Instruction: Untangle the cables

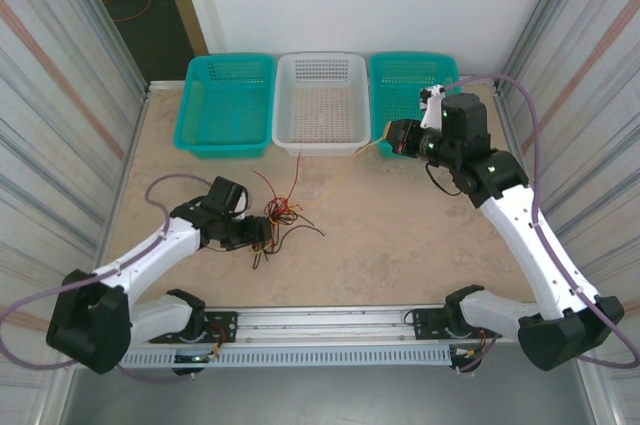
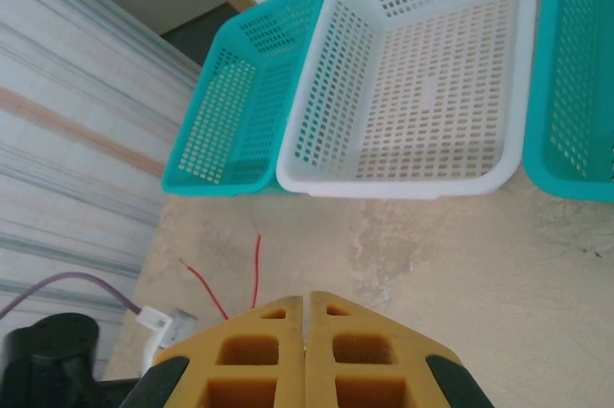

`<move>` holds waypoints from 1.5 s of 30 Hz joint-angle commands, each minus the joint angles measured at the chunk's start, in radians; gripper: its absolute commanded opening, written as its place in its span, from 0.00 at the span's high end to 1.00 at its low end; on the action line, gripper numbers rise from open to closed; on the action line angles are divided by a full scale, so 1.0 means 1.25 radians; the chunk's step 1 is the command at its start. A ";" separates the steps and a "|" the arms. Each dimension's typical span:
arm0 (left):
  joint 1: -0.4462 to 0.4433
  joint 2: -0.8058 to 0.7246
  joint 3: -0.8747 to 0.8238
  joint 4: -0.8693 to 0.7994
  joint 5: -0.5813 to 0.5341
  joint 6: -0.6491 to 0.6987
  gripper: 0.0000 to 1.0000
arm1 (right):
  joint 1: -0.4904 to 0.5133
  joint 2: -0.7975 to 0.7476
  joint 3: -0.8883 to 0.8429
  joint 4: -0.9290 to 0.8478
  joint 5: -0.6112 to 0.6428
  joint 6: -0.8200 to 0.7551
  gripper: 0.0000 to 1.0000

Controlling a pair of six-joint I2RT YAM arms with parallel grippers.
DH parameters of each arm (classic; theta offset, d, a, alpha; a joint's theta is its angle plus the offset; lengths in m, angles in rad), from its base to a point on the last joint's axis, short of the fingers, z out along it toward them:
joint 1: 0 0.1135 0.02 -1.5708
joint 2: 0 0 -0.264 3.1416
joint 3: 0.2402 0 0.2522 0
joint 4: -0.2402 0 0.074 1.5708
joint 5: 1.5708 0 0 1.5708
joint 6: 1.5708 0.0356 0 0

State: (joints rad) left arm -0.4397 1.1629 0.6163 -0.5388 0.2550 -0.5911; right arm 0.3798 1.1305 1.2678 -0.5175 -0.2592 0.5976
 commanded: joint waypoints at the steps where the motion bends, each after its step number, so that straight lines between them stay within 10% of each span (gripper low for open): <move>1: 0.002 0.034 -0.015 0.058 0.018 -0.020 0.44 | -0.004 0.005 0.034 0.020 -0.013 0.020 1.00; 11: 0.002 0.087 0.003 0.154 0.043 -0.002 1.00 | -0.040 0.003 0.035 0.030 -0.045 0.045 1.00; 16: 0.006 0.089 0.035 -0.024 -0.123 -0.063 1.00 | -0.195 -0.027 0.097 0.009 -0.107 0.068 1.00; 24: 0.031 0.037 -0.030 -0.037 -0.082 -0.094 1.00 | -0.615 -0.018 0.183 0.056 -0.308 0.218 1.00; 34: -0.103 0.062 0.053 0.043 0.046 -0.002 1.00 | -0.647 0.004 0.243 0.167 -0.357 0.285 1.00; 39: -0.194 0.066 0.238 -0.071 0.020 0.077 0.25 | -0.598 0.041 0.311 0.143 -0.362 0.250 1.00; 45: -0.179 0.023 0.441 -0.255 -0.034 0.192 0.01 | -0.481 0.068 0.363 0.112 -0.324 0.166 1.00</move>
State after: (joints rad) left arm -0.6773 1.2339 1.0740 -0.6861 0.2459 -0.4694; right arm -0.2722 1.2049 1.6806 -0.3698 -0.6743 0.8818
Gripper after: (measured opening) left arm 0.983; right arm 0.062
